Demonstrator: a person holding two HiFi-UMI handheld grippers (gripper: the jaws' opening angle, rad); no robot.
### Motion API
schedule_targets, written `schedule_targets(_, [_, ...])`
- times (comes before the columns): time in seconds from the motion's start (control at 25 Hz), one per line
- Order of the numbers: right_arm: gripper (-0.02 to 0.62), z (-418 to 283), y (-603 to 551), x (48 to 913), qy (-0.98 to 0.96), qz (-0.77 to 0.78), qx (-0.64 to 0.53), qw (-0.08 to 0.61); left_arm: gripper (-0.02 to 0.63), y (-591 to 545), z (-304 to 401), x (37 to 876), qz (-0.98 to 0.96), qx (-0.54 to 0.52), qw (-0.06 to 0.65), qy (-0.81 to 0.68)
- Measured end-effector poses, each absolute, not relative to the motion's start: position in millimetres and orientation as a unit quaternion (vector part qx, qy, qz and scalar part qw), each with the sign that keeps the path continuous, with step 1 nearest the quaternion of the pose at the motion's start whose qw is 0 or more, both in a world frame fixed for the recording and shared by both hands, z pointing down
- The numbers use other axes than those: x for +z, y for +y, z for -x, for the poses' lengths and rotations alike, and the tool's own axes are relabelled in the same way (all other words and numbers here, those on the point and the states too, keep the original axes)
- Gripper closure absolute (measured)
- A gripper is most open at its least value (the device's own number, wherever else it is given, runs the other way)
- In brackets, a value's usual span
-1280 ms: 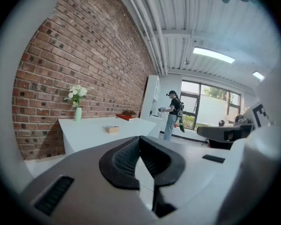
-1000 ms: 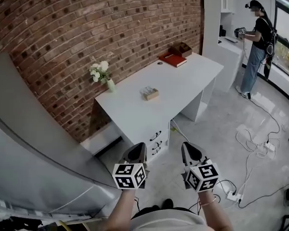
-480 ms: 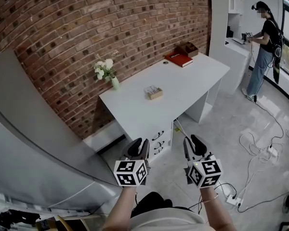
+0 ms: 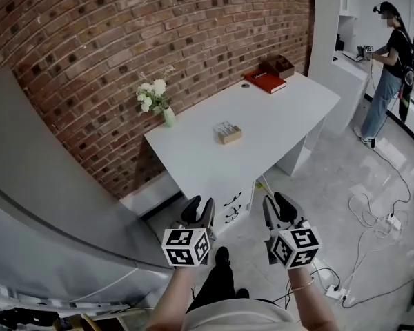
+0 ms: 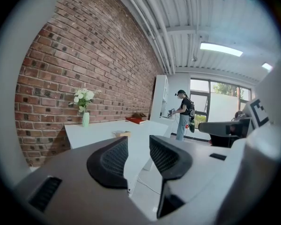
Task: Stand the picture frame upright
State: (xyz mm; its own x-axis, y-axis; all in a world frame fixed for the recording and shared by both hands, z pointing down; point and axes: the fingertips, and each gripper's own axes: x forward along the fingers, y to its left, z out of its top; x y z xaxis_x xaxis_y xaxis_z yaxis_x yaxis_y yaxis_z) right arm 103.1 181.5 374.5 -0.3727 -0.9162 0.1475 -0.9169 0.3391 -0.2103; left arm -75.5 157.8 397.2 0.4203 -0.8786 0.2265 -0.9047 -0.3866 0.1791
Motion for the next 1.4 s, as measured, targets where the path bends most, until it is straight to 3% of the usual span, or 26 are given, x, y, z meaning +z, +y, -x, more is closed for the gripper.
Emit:
schedule_targets(0.68, [0.499,-63,-23,381,-0.806,-0.576,0.136,0.023,0.476,-49,123,403,-0.836,0.037,0.160,-0.523])
schedule_targets(1.4, [0.499,-60,-105,387,-0.797,-0.590,0.122,0.041,0.477,-145,121,410,-0.845,0.041,0.172,-0.504])
